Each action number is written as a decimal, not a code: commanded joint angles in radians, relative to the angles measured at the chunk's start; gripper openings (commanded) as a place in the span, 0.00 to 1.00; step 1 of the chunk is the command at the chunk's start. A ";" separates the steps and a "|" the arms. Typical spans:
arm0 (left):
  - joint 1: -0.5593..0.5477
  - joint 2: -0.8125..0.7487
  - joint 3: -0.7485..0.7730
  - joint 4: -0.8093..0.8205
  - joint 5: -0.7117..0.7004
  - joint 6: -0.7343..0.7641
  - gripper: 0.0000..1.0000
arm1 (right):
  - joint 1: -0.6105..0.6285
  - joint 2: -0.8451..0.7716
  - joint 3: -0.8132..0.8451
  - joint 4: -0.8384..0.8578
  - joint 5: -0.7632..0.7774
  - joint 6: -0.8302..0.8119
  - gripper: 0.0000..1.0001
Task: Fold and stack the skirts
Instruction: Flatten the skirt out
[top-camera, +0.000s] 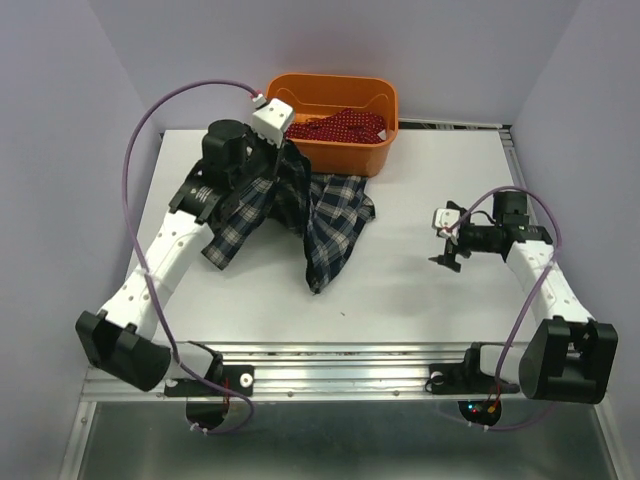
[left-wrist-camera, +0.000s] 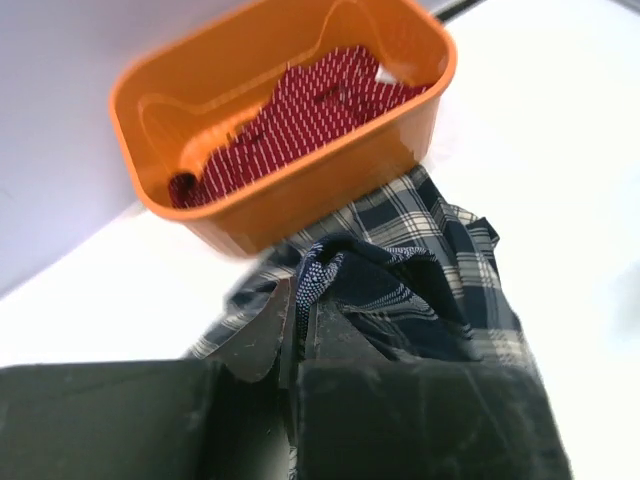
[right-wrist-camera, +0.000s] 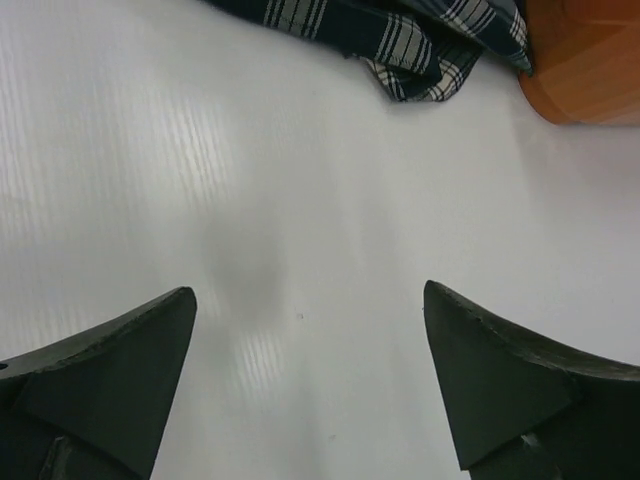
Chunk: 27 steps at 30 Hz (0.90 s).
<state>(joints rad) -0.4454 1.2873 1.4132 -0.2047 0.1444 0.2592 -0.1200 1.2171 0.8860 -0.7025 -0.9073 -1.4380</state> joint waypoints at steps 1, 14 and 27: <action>0.054 0.089 -0.002 0.076 -0.030 -0.170 0.00 | 0.118 -0.073 -0.088 0.154 -0.058 0.277 1.00; 0.180 0.273 0.044 0.057 0.033 -0.298 0.00 | 0.856 -0.094 -0.377 0.894 0.461 0.685 0.89; 0.249 0.265 0.004 0.070 0.115 -0.284 0.00 | 1.077 0.403 -0.368 1.480 0.634 0.450 0.77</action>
<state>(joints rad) -0.2119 1.5963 1.4155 -0.1802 0.2237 -0.0280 0.9447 1.5455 0.5068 0.5411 -0.3172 -0.9108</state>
